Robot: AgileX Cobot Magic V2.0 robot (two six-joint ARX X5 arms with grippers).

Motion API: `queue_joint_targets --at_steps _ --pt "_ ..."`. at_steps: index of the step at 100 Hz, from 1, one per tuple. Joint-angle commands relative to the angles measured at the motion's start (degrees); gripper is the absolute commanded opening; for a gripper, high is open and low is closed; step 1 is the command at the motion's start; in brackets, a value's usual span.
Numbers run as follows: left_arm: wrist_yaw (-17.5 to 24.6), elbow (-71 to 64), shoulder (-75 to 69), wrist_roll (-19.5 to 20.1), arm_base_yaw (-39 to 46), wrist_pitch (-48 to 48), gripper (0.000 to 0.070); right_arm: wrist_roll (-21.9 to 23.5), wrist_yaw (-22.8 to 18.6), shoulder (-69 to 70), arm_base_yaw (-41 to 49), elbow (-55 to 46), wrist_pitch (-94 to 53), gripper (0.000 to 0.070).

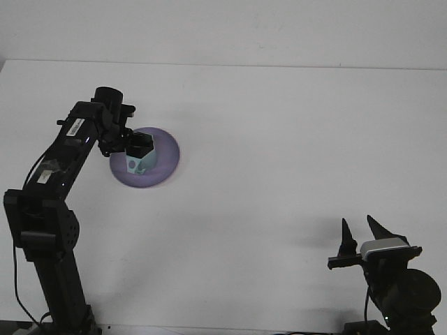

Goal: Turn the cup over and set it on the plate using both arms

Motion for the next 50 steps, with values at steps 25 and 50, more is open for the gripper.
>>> queue_joint_targets --at_steps 25,50 --pt "0.0 8.9 -4.5 -0.1 0.4 -5.4 0.0481 0.4 0.2 -0.1 0.0 0.0 0.5 0.036" --pt "0.0 8.9 -17.4 -1.9 1.7 -6.7 0.045 0.4 0.2 -0.1 0.0 0.0 0.5 0.036"
